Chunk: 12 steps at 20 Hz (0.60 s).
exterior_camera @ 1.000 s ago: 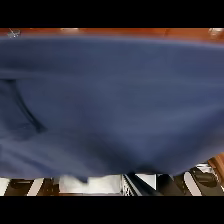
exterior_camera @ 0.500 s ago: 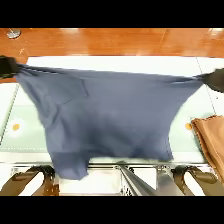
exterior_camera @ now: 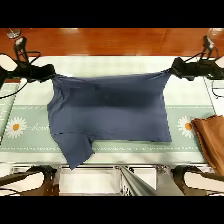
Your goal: Fold the shirts.
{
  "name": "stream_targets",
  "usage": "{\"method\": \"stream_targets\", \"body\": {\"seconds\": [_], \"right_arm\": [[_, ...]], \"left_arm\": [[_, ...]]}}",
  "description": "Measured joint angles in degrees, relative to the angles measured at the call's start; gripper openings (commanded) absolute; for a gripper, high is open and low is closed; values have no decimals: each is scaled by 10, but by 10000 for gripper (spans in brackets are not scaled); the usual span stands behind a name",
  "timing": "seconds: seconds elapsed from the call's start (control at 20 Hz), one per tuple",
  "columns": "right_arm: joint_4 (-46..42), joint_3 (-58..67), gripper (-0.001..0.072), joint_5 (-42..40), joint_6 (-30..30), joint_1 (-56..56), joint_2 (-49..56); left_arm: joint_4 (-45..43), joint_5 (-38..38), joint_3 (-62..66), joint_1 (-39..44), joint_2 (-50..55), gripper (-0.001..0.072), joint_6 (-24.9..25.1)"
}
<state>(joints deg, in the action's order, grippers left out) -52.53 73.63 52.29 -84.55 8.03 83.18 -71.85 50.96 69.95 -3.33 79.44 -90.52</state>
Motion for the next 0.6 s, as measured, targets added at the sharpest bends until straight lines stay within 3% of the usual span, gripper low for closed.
{"method": "stream_targets", "body": {"seconds": [0.2,0.4,0.45,0.5,0.55,0.6], "right_arm": [[0,37,19,102,29,15,44],[-62,14,20,203,47,22,55],[-73,-1,93,207,50,23,56],[-78,-16,383,207,51,23,57],[-77,-30,648,200,54,23,58],[-74,-39,630,193,55,21,59]], "left_arm": [[14,83,-1,-7,17,25,64],[-25,155,-22,-9,25,26,99],[-30,165,-27,-9,30,120,102],[-34,171,-32,-9,35,487,102],[-36,175,-35,-9,41,699,100],[-36,183,-37,-9,46,704,93]]}}
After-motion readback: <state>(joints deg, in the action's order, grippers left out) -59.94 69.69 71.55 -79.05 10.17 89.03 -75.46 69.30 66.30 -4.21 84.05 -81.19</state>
